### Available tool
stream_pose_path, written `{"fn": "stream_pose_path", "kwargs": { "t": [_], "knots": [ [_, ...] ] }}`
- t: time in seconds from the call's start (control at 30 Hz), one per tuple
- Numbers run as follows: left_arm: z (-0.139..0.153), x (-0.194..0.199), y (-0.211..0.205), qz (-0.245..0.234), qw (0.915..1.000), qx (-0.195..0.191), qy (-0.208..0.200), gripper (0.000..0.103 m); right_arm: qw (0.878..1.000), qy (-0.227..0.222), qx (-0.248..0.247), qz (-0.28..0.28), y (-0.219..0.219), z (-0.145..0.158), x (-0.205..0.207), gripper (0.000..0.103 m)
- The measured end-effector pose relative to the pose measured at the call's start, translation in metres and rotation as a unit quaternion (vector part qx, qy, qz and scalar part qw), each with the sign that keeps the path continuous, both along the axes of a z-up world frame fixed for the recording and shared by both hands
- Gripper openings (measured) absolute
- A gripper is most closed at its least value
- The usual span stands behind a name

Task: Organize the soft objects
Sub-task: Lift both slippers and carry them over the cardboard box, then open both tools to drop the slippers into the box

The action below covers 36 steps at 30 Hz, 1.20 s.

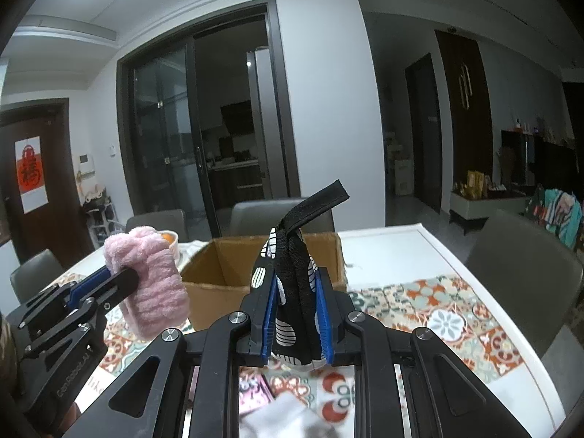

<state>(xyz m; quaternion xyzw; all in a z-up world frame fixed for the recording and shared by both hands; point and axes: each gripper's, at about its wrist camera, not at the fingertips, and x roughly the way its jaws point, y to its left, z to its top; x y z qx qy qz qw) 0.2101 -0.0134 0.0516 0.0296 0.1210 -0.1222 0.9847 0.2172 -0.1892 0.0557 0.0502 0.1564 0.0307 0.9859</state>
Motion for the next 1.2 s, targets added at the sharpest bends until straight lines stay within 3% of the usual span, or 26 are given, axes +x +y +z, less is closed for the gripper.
{"fn": "stream_pose_path", "kwargs": {
  "t": [0.53,1.2],
  "knots": [
    [0.016,0.042,-0.003,-0.002,0.9994,0.018,-0.029,0.02,1.0,-0.017,-0.005,0.013,0.004,0.014,0.043,0.022],
    [-0.013,0.122,-0.015,-0.014,0.9984,0.019,0.052,0.02,0.999,0.029,-0.015,0.02,0.007,-0.012,0.101,0.022]
  ]
}}
